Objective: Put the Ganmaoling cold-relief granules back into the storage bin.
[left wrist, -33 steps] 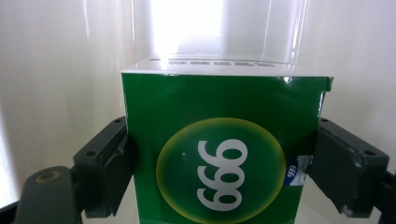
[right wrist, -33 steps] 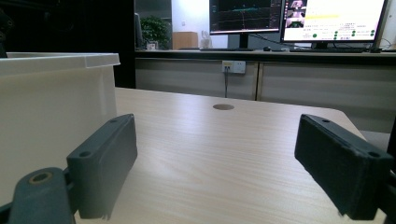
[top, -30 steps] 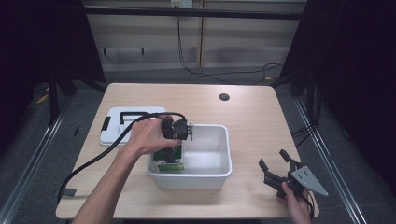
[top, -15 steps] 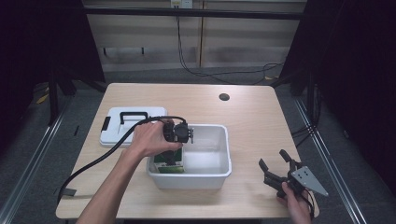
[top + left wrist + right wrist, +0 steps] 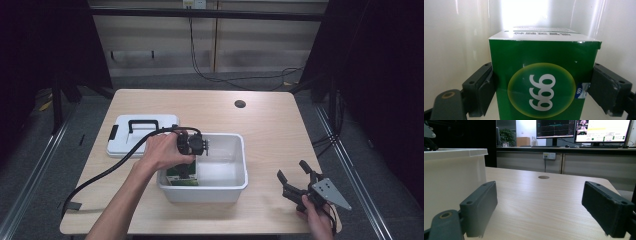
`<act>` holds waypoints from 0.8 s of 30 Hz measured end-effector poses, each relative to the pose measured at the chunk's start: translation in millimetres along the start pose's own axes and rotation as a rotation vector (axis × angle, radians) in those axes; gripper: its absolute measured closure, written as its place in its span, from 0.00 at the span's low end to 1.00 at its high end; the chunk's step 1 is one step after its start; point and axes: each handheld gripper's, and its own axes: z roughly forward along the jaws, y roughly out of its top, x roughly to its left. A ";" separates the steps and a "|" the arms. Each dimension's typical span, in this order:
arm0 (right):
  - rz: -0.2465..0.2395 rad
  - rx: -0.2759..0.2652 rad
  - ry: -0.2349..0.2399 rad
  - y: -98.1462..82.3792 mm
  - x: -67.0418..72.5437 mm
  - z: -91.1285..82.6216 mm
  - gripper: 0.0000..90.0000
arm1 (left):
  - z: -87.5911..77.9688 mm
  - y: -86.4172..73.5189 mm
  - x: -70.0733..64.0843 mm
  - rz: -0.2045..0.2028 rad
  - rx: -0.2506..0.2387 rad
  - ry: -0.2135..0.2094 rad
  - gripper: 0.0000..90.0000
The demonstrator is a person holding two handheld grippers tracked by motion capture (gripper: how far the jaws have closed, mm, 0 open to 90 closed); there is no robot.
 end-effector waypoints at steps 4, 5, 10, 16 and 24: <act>0.000 0.000 0.001 0.0 0.0 0.0 0.14 | 2.1 0.7 0.1 -0.002 0.007 0.002 0.17; 0.000 0.000 0.001 0.0 -0.1 0.0 0.14 | 3.3 1.1 0.4 -0.008 0.006 -0.002 0.16; 0.000 0.002 0.002 0.1 -0.2 0.1 0.14 | 4.9 2.6 1.4 -0.015 0.008 -0.010 0.15; 0.000 0.000 0.002 0.0 -0.1 -0.1 0.14 | 7.0 3.2 2.5 -0.017 0.018 -0.020 0.14; -0.001 -0.002 0.000 -0.1 0.1 -0.2 0.14 | 10.3 -3.0 5.3 -0.022 -0.007 -0.051 0.09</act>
